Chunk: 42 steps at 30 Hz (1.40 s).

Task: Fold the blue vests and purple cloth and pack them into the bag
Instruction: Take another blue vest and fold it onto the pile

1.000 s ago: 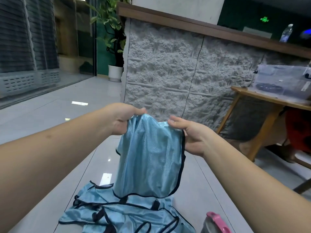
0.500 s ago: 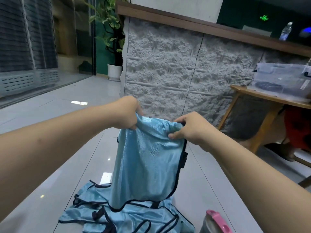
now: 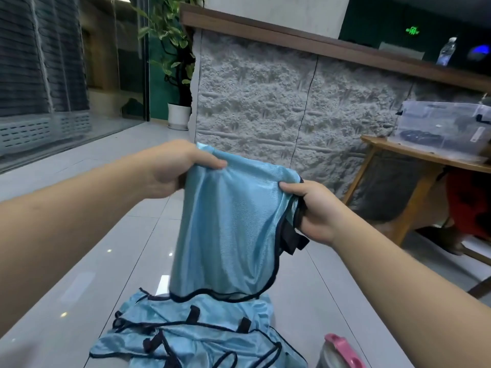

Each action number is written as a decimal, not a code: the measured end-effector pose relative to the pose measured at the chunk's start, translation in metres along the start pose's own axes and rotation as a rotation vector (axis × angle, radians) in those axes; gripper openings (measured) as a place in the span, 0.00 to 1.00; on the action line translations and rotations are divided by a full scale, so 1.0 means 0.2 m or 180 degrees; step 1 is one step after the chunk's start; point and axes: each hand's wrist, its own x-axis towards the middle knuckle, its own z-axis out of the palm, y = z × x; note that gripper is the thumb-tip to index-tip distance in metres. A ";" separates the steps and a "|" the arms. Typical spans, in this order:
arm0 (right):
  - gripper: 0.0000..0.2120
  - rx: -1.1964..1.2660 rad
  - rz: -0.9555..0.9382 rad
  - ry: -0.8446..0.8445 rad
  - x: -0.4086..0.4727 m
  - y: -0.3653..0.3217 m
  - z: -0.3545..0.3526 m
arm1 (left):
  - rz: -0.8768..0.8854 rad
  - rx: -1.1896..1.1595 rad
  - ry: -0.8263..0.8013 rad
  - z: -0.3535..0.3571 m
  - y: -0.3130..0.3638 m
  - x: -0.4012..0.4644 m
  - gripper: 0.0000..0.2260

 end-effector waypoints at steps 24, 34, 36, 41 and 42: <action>0.50 0.0458 0.0221 -0.0266 0.03 0.22 0.13 | -0.0553 -0.1808 0.0681 0.04 -0.15 0.05 0.27; 0.24 0.0813 0.0086 0.0213 0.03 0.10 0.14 | -0.0457 -0.1793 -0.0303 -0.01 -0.11 -0.02 0.16; 0.18 0.0709 0.0102 0.0223 0.03 0.10 0.14 | -0.0388 -0.1283 -0.0575 -0.01 -0.15 0.00 0.20; 0.15 0.0346 0.0172 0.0189 0.03 0.07 0.11 | -0.0387 -0.0463 -0.0518 0.00 -0.14 0.01 0.20; 0.15 0.0245 0.0165 0.0158 0.04 0.06 0.10 | -0.0423 -0.0376 -0.0385 0.00 -0.14 0.01 0.16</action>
